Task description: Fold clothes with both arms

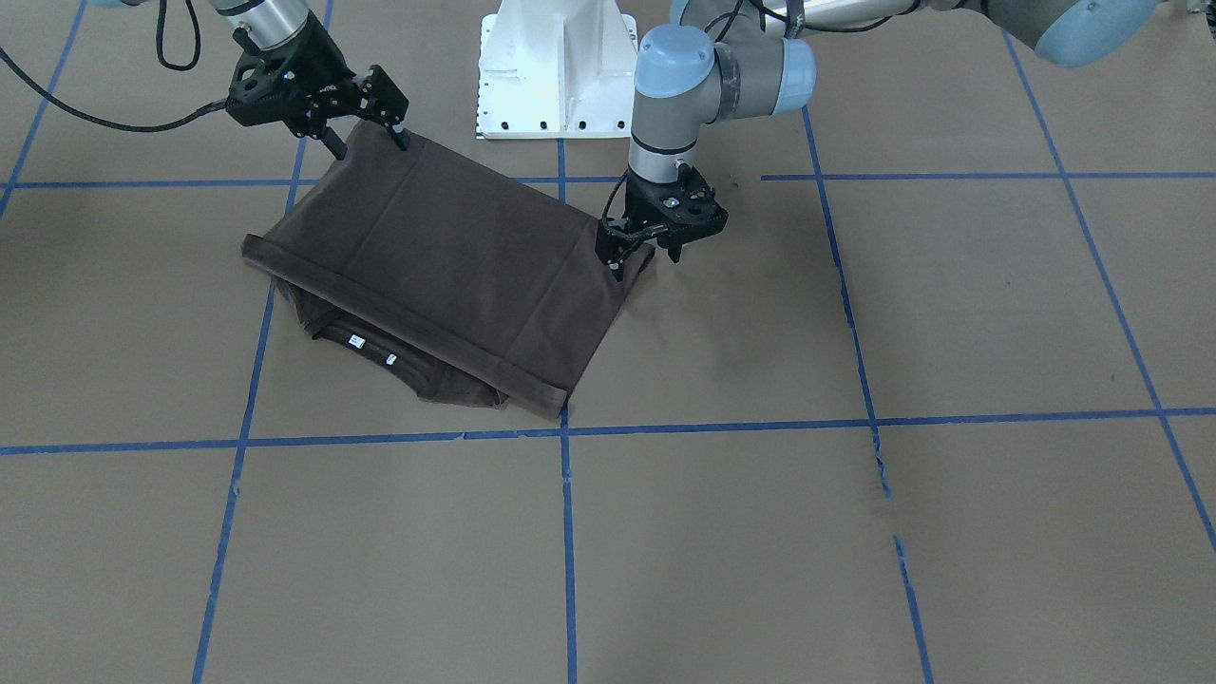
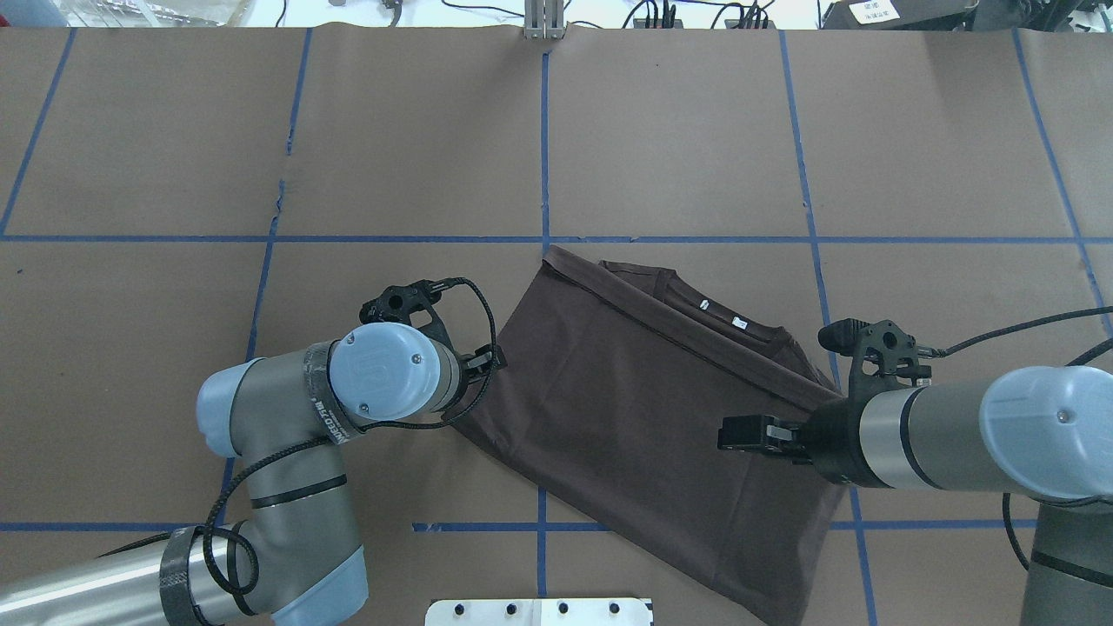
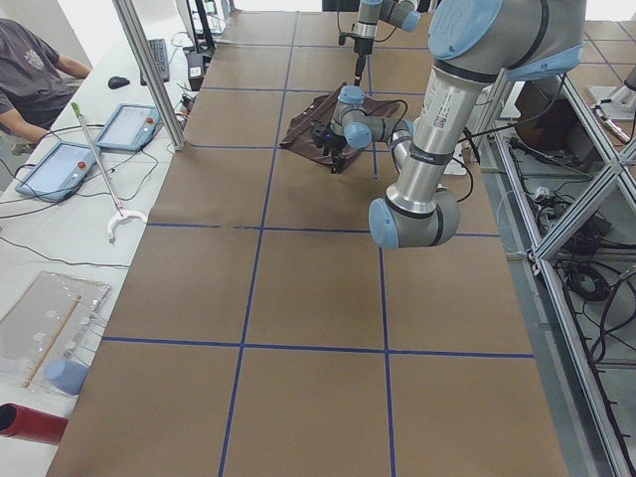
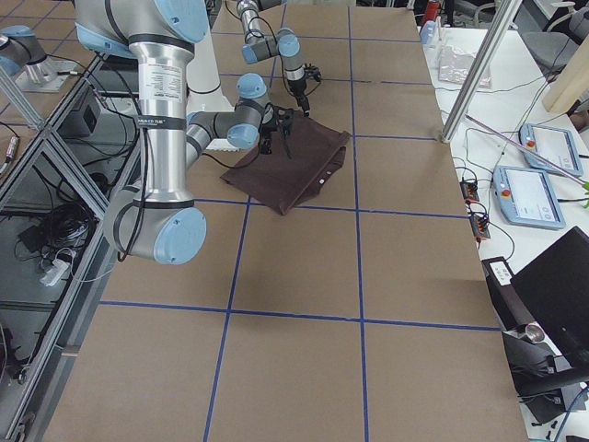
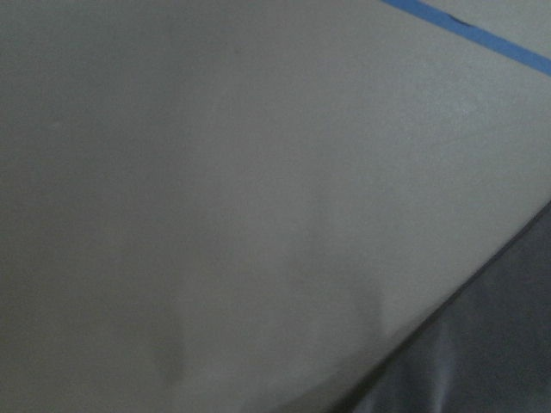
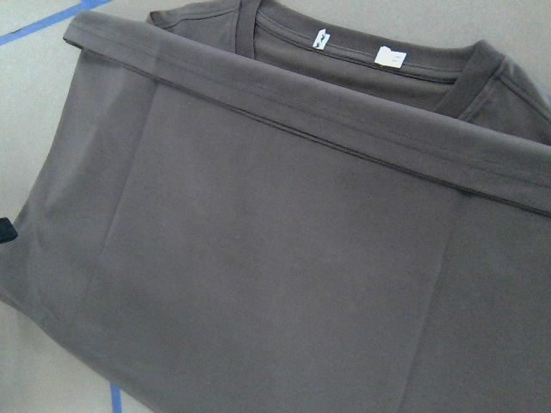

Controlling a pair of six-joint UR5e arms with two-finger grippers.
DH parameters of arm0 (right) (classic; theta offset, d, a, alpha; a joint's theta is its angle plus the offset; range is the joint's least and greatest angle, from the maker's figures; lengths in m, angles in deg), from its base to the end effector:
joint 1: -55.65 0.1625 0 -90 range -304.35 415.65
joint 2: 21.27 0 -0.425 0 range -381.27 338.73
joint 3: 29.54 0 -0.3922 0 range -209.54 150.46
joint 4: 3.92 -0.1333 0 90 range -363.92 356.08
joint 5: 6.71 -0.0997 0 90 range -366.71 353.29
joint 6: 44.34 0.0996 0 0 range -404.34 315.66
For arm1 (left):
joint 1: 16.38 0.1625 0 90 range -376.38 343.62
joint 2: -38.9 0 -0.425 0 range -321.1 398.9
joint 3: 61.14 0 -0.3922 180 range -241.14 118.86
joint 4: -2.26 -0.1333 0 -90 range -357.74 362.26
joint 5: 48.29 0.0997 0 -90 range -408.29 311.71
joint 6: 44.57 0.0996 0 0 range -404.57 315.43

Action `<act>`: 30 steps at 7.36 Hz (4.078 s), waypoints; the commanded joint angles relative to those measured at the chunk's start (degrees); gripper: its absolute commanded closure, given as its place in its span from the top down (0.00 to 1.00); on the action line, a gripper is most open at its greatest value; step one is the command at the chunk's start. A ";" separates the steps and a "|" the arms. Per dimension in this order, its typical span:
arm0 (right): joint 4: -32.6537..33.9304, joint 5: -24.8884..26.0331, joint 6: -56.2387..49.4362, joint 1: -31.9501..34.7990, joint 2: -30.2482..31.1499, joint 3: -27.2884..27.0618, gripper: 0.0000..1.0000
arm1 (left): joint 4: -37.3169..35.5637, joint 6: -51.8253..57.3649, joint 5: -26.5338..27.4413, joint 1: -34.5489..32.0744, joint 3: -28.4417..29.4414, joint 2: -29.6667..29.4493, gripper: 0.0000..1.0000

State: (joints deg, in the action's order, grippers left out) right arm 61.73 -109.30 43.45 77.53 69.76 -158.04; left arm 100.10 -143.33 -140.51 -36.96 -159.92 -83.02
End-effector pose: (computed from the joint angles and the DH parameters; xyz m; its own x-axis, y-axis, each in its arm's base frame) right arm -0.3634 -0.2662 0.3069 0.4450 0.1382 0.8848 -0.1684 0.9833 -0.0689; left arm 0.5749 -0.3541 0.2587 0.5633 -0.3740 -0.7368 0.4147 0.8992 -0.1395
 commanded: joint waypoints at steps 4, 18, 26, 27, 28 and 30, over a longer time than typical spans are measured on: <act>0.00 -0.42 0.00 0.44 -0.06 0.01 1.00 | -0.28 -2.75 0.02 1.68 -0.01 0.02 0.33; 0.09 0.11 0.18 0.09 -2.60 2.98 1.00 | 21.83 20.79 8.46 -18.44 38.88 -19.19 0.00; 9.61 0.54 -4.09 1.32 -11.79 10.71 1.00 | 25.33 28.18 -3.38 -21.26 38.01 -21.98 1.00; 15.15 0.54 -6.39 1.32 -16.36 12.73 1.00 | 22.08 28.27 -3.67 -21.17 29.52 -16.47 1.00; 19.64 0.46 -8.67 1.32 -20.67 14.93 1.00 | 17.95 28.27 -3.85 -21.00 21.17 -12.24 1.00; 26.52 1.41 -10.45 1.24 -28.59 19.84 1.00 | 12.31 28.27 -5.69 -20.82 11.11 -8.35 1.00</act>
State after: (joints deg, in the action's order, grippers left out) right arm 84.15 -108.56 34.13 78.80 46.14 -141.54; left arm 115.65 -115.07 -145.39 -57.86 -142.38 -94.18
